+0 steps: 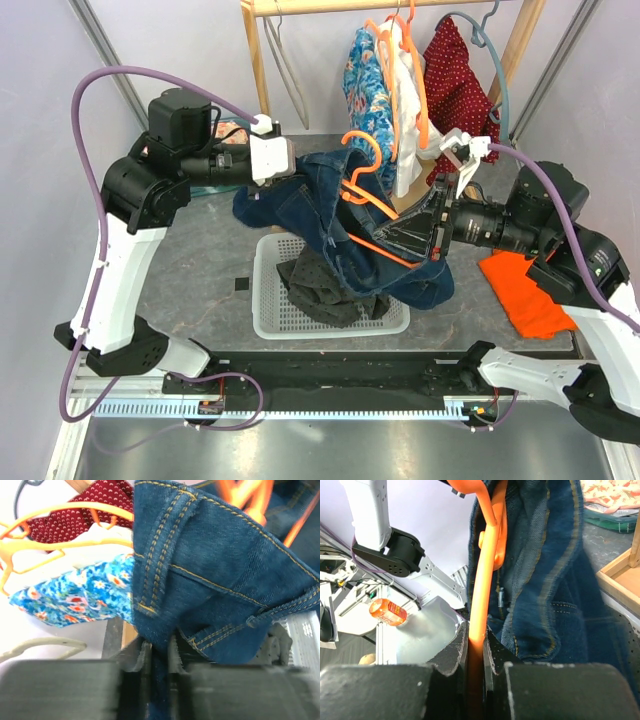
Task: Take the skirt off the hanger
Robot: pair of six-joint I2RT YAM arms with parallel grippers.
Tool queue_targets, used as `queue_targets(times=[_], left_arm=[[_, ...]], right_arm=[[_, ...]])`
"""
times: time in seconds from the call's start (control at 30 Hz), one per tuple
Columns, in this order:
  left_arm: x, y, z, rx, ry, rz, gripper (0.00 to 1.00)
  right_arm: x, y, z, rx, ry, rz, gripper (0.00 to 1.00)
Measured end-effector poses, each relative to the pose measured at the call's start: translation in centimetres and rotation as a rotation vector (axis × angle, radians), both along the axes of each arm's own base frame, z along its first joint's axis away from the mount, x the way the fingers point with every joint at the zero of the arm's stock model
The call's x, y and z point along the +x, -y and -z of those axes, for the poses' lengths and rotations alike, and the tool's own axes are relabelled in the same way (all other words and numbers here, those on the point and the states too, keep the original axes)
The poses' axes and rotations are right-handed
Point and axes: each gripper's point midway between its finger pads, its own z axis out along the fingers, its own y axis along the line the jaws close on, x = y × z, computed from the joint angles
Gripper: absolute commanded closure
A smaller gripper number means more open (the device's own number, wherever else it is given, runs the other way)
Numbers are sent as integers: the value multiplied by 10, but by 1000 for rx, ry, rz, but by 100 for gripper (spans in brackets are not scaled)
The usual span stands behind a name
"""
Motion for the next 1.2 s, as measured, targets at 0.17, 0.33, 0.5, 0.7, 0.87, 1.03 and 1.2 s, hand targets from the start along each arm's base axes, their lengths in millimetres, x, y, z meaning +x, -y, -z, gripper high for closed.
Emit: queue_targets(times=[0.17,0.33,0.5,0.7,0.87,1.03,1.2], left_arm=[[-5,-3,-3,13,30,16,98],[-7,-9,4,40,4,1,98],[-12,-14,14,70,-40,-5,98],[-12,-14,14,70,-41,-6,98],[-13,-15,13,68,-38,-6,98],[-15,-15,11,62,-38,-6,98],[-16,-15,9,56,-43,-7,98]], right_arm=[[3,0,2,-4,-2,13,81],[15,-1,12,-53,34,43,47],[35,1,13,-122,104,106,48],[49,0,10,-183,153,130,49],[62,0,13,-259,194,149,53],[72,6,18,-317,242,195,52],[84,18,19,-378,308,289,41]])
